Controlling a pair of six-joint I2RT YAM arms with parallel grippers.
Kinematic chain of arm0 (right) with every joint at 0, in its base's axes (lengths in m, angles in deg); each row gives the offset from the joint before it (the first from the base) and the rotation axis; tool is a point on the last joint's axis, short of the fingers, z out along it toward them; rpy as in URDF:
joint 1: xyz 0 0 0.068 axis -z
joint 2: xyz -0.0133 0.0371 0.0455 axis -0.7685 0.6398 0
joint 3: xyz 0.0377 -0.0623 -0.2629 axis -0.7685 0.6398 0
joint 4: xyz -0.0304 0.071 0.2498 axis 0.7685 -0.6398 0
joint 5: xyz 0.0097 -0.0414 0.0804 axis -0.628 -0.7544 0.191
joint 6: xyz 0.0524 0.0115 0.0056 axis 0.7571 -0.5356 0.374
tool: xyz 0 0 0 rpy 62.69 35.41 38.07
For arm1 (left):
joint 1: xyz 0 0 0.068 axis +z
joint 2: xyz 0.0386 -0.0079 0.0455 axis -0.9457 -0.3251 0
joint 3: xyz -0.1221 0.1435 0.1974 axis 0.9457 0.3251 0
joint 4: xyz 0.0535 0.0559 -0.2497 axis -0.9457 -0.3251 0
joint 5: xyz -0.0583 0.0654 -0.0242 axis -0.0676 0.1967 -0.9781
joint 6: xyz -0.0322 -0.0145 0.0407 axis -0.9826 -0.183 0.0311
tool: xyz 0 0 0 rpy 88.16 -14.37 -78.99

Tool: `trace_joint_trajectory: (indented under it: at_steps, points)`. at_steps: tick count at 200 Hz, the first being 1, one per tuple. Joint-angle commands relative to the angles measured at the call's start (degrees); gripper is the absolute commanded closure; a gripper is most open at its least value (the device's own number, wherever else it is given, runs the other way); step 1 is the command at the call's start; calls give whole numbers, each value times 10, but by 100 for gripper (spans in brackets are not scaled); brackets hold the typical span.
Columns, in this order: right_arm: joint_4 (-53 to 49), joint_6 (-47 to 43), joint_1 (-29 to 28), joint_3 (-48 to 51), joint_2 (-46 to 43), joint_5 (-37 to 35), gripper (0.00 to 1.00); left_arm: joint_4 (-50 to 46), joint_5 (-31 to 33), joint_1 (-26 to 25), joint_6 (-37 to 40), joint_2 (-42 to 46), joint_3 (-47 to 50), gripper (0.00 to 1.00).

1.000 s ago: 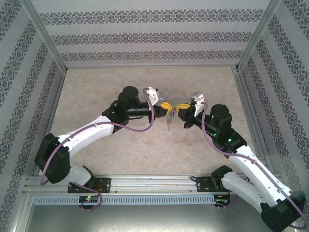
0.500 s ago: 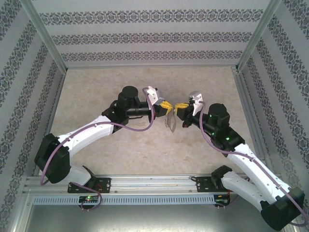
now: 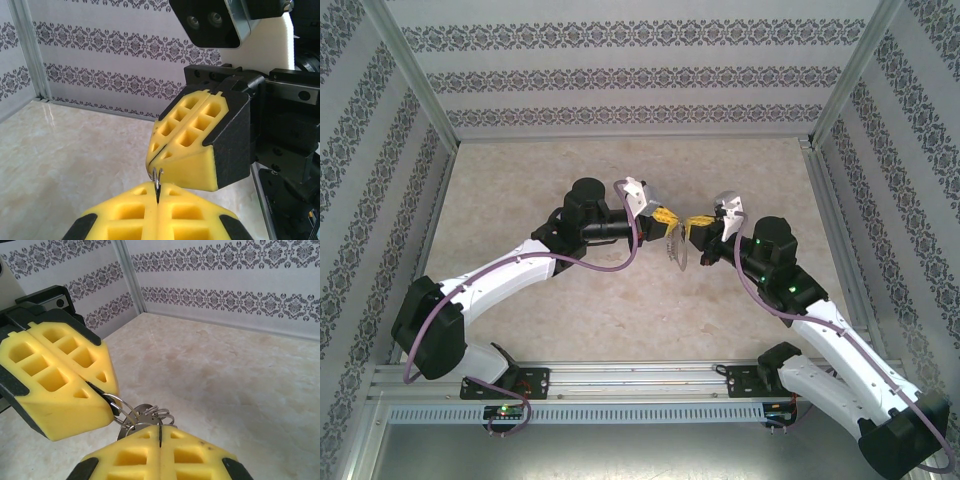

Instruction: Put the keys on the keyring

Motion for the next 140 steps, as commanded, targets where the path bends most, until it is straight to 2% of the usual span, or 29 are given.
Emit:
trace_joint_trajectory:
  at_steps: [1, 30, 47, 75, 103, 140]
  points:
    - [0, 5, 4, 9, 2, 15, 100, 55, -14, -7, -9, 14, 4, 100]
    - [-5, 5, 9, 0, 6, 90, 100, 58, -9, -7, -9, 12, 5, 100]
    - [-15, 11, 27, -4, 1, 114, 75, 62, -7, -7, -10, 8, 6, 100]
    - [-3, 42, 87, 13, -36, 130, 59, 67, -7, -7, -12, 5, 8, 100]
    - [7, 67, 123, 16, -52, 137, 52, 81, -2, -7, -17, 2, 14, 100]
    - [49, 101, 127, 17, -37, 125, 48, 125, -1, 0, -54, -7, 22, 100]
